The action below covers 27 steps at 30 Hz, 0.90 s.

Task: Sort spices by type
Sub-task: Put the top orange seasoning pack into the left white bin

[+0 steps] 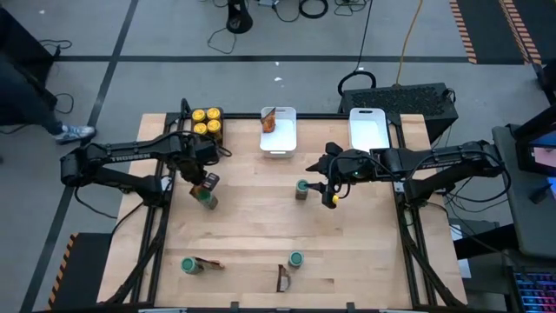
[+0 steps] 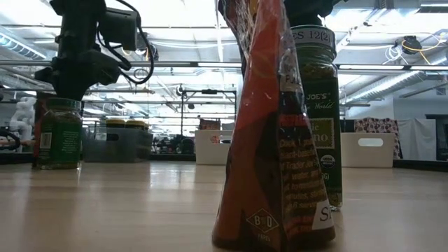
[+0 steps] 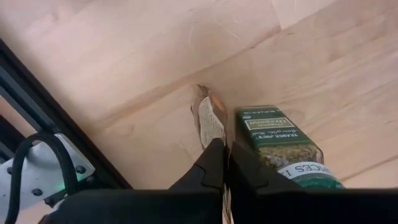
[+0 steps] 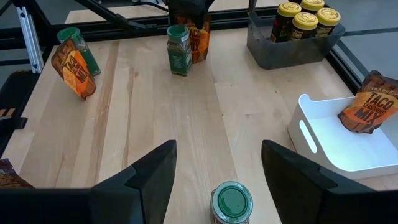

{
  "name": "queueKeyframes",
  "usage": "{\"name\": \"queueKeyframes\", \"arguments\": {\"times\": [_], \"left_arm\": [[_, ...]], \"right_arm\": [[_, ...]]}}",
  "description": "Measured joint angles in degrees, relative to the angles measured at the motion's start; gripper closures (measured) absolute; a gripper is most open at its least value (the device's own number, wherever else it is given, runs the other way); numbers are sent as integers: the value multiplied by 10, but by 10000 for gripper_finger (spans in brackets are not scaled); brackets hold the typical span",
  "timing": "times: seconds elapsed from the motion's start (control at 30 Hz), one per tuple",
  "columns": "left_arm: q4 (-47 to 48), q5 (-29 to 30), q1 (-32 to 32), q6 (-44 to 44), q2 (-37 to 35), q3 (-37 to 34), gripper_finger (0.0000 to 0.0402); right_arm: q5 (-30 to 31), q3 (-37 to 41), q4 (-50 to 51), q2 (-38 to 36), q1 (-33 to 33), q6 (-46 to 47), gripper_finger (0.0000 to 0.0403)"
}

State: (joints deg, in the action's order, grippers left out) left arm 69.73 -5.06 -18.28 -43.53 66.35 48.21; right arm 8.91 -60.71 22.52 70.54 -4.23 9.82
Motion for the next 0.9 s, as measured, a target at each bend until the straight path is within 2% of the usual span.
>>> {"name": "queueKeyframes", "arguments": {"times": [0.2,0.33,0.7,0.9], "left_arm": [[3,-5,0,20,-1,3,397],[4,-7,-1,37,-1,37,399],[0,10,-4,86,2,222,400],[-56,17,-33,143,51,340,401]], "right_arm": [[0,0,0,0,0,0,184],[0,0,0,0,0,0,184],[0,0,-1,0,2,-4,184],[1,0,-19,0,5,-5,184]]}}
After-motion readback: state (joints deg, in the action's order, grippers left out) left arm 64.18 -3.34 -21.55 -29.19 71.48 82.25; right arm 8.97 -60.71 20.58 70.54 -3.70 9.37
